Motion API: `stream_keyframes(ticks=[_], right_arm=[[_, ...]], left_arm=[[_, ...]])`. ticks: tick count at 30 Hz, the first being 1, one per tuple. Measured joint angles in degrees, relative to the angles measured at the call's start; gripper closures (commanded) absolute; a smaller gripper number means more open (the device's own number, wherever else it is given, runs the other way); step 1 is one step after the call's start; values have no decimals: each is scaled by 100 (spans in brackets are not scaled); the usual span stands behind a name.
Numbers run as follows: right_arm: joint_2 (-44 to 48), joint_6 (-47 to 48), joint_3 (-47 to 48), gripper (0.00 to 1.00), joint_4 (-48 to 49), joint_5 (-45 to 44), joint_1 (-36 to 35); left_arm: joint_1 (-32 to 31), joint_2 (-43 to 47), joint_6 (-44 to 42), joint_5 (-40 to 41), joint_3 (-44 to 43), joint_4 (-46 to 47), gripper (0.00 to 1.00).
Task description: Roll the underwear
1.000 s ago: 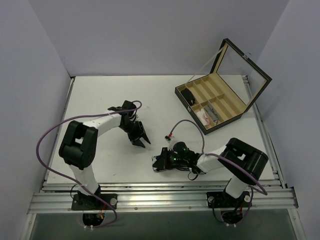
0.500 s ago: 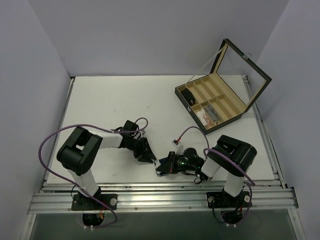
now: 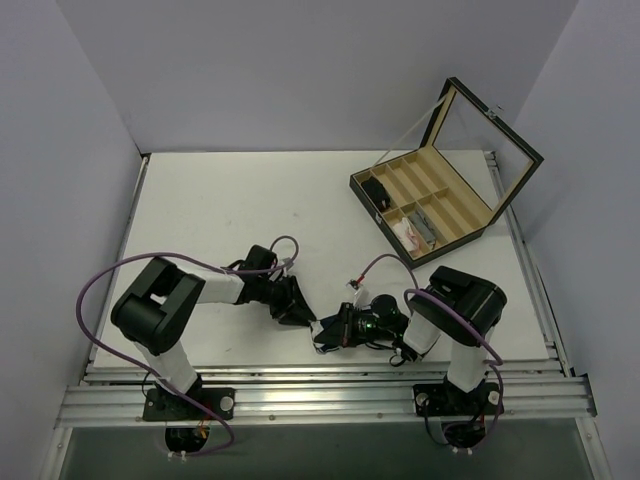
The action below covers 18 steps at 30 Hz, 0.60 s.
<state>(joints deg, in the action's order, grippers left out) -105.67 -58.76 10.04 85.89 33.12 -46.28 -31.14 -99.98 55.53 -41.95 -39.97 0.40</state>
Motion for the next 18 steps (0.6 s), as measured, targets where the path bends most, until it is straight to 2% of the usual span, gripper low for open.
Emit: stream_keyframes(ticks=[7,18], right_arm=[[-79,-52,-28,100,94,131,85],[-201,-168,-28,100,245,223,98]], left_arm=[[4,518,-4,289,361,46,61],[-46,535,101,260,584,258,62]])
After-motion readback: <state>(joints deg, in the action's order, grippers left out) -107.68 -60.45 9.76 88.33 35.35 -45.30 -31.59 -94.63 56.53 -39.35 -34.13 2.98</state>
